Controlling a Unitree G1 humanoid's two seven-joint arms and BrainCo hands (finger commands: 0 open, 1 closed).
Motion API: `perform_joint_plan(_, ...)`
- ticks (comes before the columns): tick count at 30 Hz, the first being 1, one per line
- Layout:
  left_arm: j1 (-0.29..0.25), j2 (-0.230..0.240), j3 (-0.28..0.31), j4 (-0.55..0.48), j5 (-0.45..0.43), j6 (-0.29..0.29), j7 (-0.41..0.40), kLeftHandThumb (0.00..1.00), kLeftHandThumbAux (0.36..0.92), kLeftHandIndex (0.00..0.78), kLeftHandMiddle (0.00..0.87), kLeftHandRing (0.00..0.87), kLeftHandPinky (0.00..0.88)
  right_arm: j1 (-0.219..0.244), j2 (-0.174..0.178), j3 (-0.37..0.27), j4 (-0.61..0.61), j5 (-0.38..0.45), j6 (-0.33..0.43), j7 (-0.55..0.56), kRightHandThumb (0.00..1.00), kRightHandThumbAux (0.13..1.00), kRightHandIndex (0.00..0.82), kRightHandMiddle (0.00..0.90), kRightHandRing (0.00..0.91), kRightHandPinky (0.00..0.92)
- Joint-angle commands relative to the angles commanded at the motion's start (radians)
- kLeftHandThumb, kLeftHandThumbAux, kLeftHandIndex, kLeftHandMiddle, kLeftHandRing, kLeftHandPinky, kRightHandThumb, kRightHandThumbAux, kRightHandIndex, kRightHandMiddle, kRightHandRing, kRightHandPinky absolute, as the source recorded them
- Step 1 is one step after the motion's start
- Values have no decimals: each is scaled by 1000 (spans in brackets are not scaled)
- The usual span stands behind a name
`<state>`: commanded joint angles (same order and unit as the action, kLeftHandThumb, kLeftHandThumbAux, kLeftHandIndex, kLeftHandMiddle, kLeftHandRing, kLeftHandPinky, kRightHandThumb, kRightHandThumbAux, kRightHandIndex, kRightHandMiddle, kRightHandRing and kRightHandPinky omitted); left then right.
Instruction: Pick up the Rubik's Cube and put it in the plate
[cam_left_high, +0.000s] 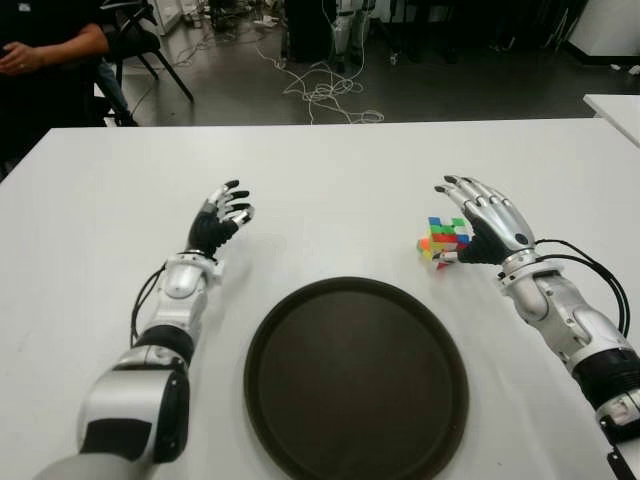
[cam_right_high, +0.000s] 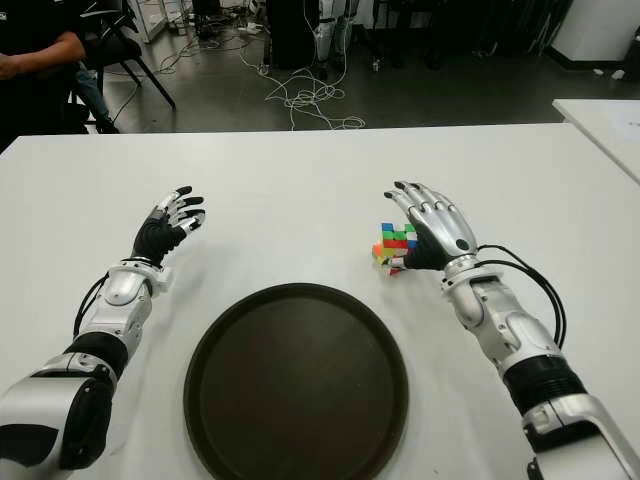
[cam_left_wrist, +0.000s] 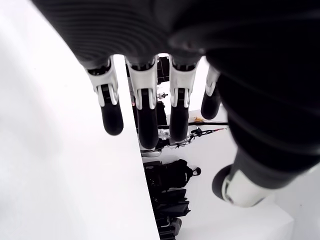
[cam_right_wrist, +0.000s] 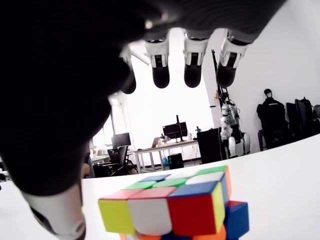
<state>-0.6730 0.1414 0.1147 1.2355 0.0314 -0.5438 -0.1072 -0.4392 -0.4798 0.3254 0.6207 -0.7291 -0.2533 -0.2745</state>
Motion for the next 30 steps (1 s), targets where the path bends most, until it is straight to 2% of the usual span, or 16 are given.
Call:
perform_joint_plan(9, 4, 0, 3, -3, -6, -7, -10, 180, 730, 112, 202, 207, 208, -13, 22, 10, 24, -1, 42, 26, 0, 781, 46, 56, 60, 66)
perform_joint_plan(30, 3, 3, 3, 0, -5, -17, -19, 180, 727, 106, 192, 196, 193, -22, 34, 15, 20, 7, 87, 43, 0, 778, 56, 72, 77, 84)
